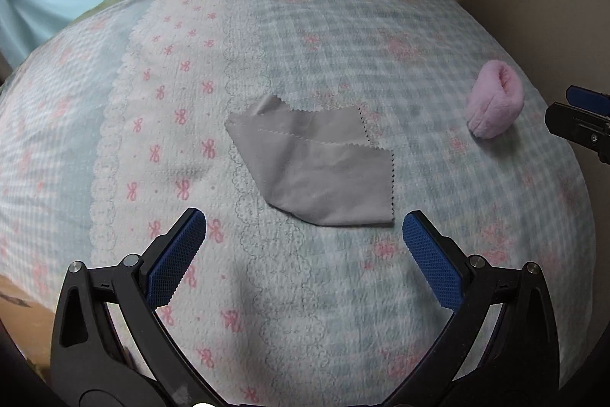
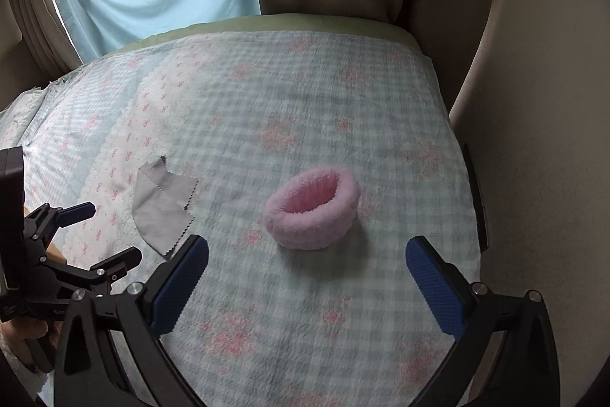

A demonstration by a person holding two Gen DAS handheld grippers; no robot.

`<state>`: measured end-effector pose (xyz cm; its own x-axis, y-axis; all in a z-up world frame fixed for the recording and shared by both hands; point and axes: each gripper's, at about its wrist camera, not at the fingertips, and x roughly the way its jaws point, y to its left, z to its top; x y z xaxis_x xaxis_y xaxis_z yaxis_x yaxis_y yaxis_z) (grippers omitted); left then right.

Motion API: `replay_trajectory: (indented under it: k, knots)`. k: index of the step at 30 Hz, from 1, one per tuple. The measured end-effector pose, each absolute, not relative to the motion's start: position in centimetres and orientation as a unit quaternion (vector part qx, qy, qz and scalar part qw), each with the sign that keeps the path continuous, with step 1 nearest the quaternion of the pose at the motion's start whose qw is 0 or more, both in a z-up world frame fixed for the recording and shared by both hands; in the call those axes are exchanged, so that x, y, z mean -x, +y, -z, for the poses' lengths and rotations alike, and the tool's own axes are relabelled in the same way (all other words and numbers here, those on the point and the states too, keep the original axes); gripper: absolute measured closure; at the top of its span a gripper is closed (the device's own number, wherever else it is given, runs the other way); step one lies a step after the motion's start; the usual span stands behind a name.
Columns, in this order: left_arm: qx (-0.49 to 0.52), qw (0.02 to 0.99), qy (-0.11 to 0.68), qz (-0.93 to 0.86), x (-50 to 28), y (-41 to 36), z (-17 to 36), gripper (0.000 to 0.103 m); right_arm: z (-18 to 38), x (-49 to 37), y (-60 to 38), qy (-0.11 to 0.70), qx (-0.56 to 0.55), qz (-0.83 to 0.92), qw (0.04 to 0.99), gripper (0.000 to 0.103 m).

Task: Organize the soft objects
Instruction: 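Grasp the grey cloth with the left tool while the right tool grasps the pink sock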

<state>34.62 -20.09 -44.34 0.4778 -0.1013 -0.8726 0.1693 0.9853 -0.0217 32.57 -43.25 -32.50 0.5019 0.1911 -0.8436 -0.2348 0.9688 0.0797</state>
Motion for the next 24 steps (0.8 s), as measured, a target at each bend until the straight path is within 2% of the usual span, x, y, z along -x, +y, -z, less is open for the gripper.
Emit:
replay_trajectory:
  k: [4, 9, 11, 12, 15, 17, 18, 20, 21, 22, 24]
  knots:
    - [-0.045, 0.855, 0.51, 0.081, -36.6, -20.5, 46.8, 0.0, 35.7, -34.4, -43.7, 0.49, 0.02, -0.128, 0.862, 0.001]
    - [-0.043, 0.864, 0.492, 0.1, -38.1, -20.7, 47.4, 0.0, 38.6, -36.6, -43.3, 0.496, 0.024, -0.144, 0.856, 0.022]
    - [-0.046, 0.864, 0.49, 0.105, -38.7, -20.8, 47.4, 0.001, 39.5, -37.3, -43.2, 0.499, 0.025, -0.148, 0.853, 0.034]
    - [-0.046, 0.864, 0.489, 0.108, -39.0, -20.9, 47.5, 0.001, 39.9, -37.7, -43.1, 0.499, 0.024, -0.149, 0.853, 0.036]
    - [-0.045, 0.866, 0.485, 0.117, -39.5, -20.9, 47.2, 0.014, 40.3, -38.4, -43.0, 0.497, 0.022, -0.15, 0.855, 0.045]
    - [-0.044, 0.866, 0.483, 0.123, -39.4, -21.1, 46.9, 0.033, 40.3, -38.5, -42.9, 0.492, 0.019, -0.15, 0.857, 0.054]
    - [-0.043, 0.866, 0.483, 0.125, -39.3, -21.2, 46.7, 0.037, 40.2, -38.5, -42.9, 0.491, 0.017, -0.149, 0.858, 0.056]
    - [-0.038, 0.866, 0.483, 0.123, -38.9, -21.4, 46.2, 0.063, 40.1, -38.6, -42.7, 0.49, 0.015, -0.148, 0.859, 0.062]
    - [-0.032, 0.865, 0.485, 0.122, -38.9, -21.3, 46.1, 0.069, 40.0, -38.5, -42.7, 0.489, 0.014, -0.147, 0.86, 0.063]
    - [-0.024, 0.864, 0.487, 0.122, -38.8, -21.2, 45.9, 0.082, 40.0, -38.5, -42.6, 0.488, 0.013, -0.146, 0.861, 0.066]
    - [-0.01, 0.863, 0.491, 0.121, -38.7, -20.9, 45.7, 0.087, 39.9, -38.4, -42.6, 0.487, 0.007, -0.143, 0.861, 0.068]
